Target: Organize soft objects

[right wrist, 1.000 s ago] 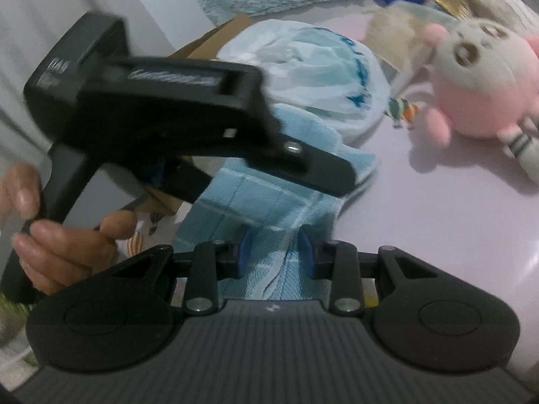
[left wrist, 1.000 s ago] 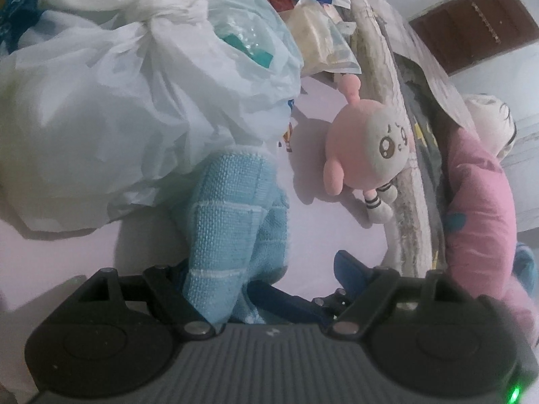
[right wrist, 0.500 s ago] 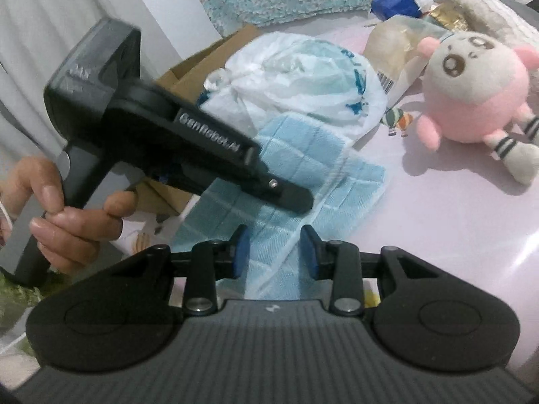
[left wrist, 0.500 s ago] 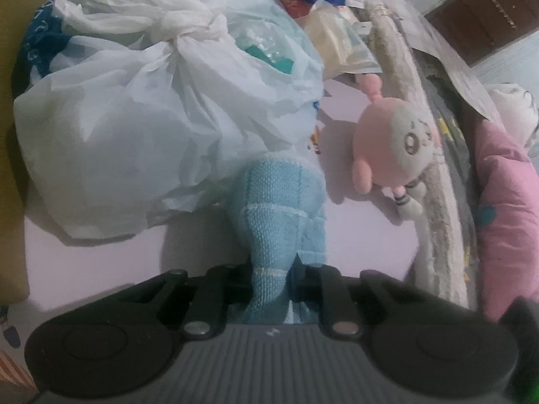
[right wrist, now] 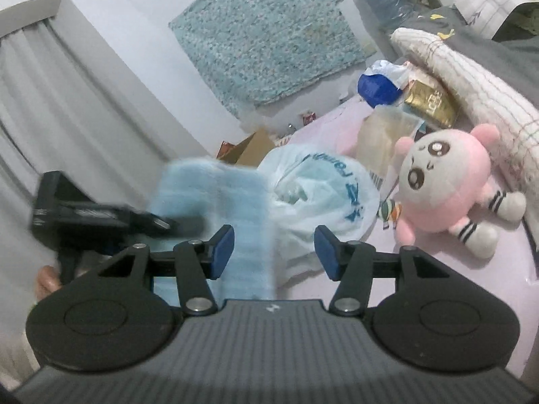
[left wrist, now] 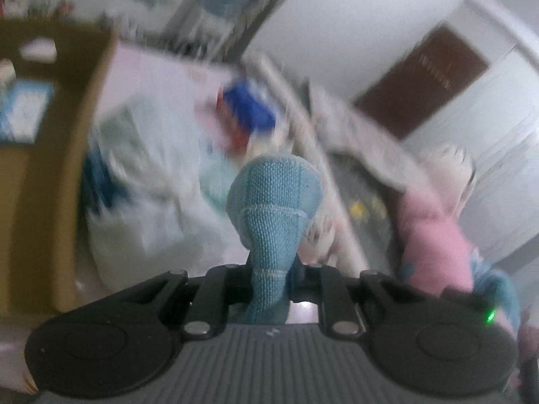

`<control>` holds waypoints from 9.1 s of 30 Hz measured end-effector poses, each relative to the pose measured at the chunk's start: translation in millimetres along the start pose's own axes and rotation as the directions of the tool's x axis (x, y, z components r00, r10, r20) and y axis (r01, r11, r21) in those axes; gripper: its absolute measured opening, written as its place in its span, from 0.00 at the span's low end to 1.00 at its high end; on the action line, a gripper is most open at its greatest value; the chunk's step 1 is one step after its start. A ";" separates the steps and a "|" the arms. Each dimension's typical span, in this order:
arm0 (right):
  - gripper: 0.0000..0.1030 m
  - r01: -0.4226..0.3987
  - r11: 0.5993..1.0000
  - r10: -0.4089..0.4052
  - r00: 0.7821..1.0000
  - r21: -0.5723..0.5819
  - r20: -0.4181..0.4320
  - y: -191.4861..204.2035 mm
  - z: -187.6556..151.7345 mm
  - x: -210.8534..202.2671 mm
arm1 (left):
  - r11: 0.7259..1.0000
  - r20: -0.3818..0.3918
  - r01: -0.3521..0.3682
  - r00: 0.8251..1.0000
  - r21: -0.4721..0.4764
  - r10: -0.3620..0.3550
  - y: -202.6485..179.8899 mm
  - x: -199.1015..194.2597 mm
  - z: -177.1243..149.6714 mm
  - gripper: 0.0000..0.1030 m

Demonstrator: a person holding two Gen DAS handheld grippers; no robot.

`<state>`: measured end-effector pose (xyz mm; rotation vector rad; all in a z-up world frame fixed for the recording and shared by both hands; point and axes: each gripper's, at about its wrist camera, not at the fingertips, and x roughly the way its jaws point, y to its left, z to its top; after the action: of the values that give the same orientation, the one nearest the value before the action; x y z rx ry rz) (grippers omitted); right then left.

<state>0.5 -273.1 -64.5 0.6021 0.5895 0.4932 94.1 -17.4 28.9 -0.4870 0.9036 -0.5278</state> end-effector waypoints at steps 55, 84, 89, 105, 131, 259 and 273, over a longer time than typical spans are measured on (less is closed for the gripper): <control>0.62 0.024 0.988 -0.006 0.992 0.149 -0.125 -26.8 3.1 85.3 | 0.818 -0.047 -0.375 0.917 -0.436 0.396 242.2 67.2 147.9 0.12; 0.70 0.035 0.989 -0.033 0.999 0.144 -0.021 -20.5 -3.3 27.0 | 0.852 0.147 -0.405 0.870 -0.332 0.471 137.0 -19.3 131.5 0.70; 0.71 0.065 0.987 -0.069 0.997 0.145 0.017 -24.0 -6.5 5.3 | 0.917 0.214 -0.358 0.895 -0.179 0.391 71.7 -39.2 106.8 0.78; 0.73 0.234 0.963 -0.251 0.959 0.130 0.133 -67.1 40.6 -39.1 | 0.909 -0.080 -0.064 0.991 0.412 0.106 -84.2 101.5 -14.7 0.88; 0.67 0.271 0.928 -0.253 0.962 0.257 -0.100 -116.1 45.2 41.3 | 0.852 -0.191 -0.116 0.951 0.510 0.244 -78.8 220.7 -48.4 0.91; 0.76 -0.137 0.947 0.177 0.977 0.292 -0.116 109.6 102.5 150.9 | 0.822 0.215 -0.425 0.904 0.378 0.369 -8.4 -47.0 43.6 0.95; 0.77 0.144 0.898 -0.164 0.986 0.415 0.011 -54.9 76.7 88.5 | 0.746 0.137 -0.306 0.950 0.592 0.281 -75.8 97.3 16.4 0.95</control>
<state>127.7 -290.0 -80.5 0.9591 0.6988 0.2011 140.6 -132.7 24.5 0.2389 0.7007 -0.4830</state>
